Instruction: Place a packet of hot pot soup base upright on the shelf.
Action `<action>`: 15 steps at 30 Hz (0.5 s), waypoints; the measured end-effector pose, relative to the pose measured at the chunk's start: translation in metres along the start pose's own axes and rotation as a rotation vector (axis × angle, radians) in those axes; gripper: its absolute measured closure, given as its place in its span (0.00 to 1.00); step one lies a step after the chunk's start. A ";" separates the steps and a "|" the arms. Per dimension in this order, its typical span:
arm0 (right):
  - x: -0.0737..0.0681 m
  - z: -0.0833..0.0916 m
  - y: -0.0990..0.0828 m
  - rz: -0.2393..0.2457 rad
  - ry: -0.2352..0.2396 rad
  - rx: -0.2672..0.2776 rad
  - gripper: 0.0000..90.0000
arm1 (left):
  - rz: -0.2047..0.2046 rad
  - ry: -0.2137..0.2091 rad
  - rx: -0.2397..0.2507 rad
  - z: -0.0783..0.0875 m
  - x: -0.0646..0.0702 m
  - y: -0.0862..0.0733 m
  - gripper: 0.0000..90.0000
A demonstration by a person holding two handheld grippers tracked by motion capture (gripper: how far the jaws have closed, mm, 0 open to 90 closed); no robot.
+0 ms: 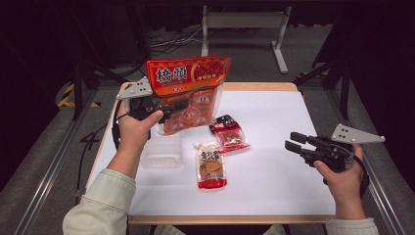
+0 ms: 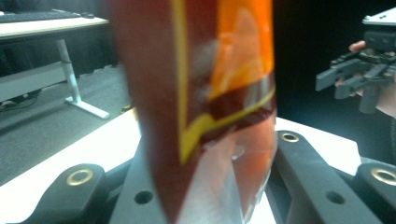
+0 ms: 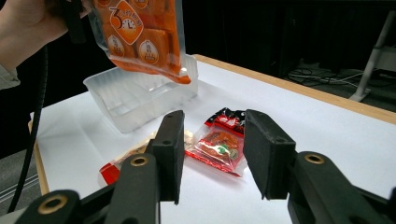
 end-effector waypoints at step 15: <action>0.002 0.006 -0.005 -0.013 -0.015 0.004 0.66 | 0.034 0.093 0.031 -0.003 -0.028 -0.003 0.79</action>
Point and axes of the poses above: each handheld gripper's, and its own axes: z roughly backward along the jaws, y roughly out of its top, x roughly to its right, the point moved 3 cm from there along -z, roughly forward along the jaws, and after that the axes turned 7 degrees about -x, right-handed, at the moved point
